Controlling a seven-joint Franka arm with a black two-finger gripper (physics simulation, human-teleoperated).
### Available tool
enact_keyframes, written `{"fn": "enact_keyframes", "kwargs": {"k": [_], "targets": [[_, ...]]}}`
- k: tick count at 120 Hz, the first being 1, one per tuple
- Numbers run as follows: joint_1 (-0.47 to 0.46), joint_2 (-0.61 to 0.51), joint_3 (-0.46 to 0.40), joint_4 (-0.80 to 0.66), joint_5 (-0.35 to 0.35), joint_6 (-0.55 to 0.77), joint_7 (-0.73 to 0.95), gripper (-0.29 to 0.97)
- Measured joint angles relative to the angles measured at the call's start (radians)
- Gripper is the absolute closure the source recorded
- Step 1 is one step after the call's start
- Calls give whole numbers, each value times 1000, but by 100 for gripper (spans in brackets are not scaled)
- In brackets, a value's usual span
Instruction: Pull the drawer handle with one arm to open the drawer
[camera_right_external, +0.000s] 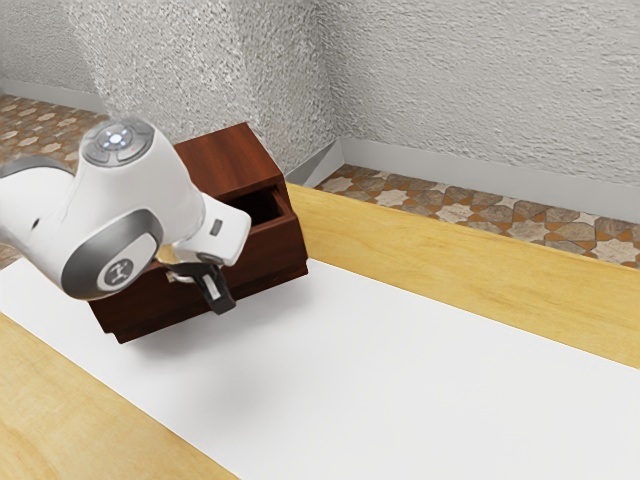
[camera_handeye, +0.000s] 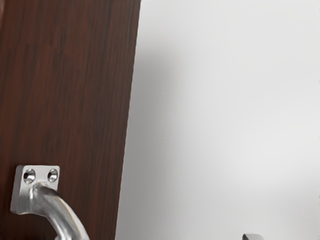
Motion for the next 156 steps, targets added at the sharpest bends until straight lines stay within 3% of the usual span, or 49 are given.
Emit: {"fn": "enact_keyframes", "kwargs": {"k": [24, 122, 156], "targets": [[-1, -37, -17, -30, 17, 4, -21, 34], [-2, -179, -100, -157, 24, 6, -92, 33], [55, -209, -177, -189, 20, 6, -117, 32]]}}
